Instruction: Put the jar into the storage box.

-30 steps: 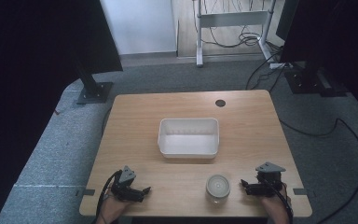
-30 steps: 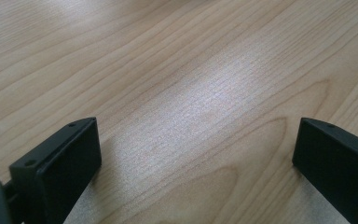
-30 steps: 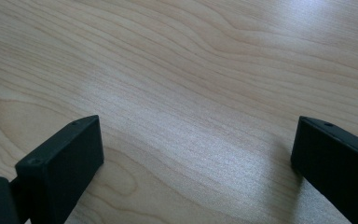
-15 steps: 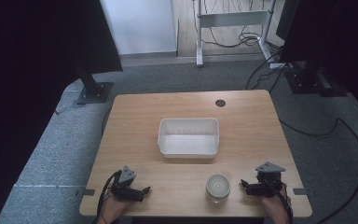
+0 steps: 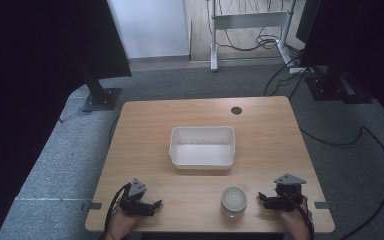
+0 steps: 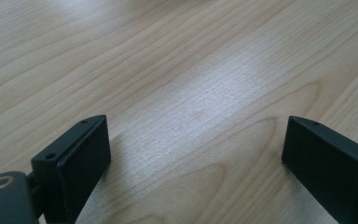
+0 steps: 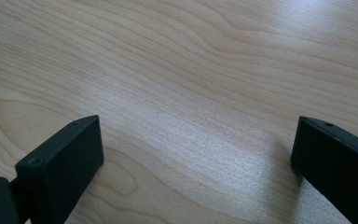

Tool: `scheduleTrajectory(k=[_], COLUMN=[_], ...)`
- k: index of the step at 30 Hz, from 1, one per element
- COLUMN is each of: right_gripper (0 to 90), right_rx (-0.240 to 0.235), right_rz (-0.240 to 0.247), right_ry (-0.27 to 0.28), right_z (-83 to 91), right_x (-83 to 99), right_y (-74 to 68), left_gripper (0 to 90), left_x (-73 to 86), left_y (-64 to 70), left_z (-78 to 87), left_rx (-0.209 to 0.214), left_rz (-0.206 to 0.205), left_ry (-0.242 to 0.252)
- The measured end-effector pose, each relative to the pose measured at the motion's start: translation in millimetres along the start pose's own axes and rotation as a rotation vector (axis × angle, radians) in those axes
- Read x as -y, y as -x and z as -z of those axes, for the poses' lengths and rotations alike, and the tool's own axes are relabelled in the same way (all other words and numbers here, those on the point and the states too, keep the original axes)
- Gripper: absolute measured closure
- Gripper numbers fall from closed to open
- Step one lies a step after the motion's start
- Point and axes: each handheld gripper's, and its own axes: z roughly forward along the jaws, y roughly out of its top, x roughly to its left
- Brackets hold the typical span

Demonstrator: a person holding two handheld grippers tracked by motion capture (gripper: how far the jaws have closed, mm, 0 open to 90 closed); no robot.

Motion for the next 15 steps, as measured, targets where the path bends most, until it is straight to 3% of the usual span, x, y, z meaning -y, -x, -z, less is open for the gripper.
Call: scheduleTrajectory(k=[15], right_gripper=[1.8], right_rx=[0.0], right_rz=[0.0], right_ry=[0.0], right_z=[0.0], right_x=[0.0], right_y=[0.0], left_gripper=[8.2], left_x=[-9.0], left_y=[15.6], left_z=[5.3], left_rx=[0.059], left_rz=[-0.036], left_ry=[0.049])
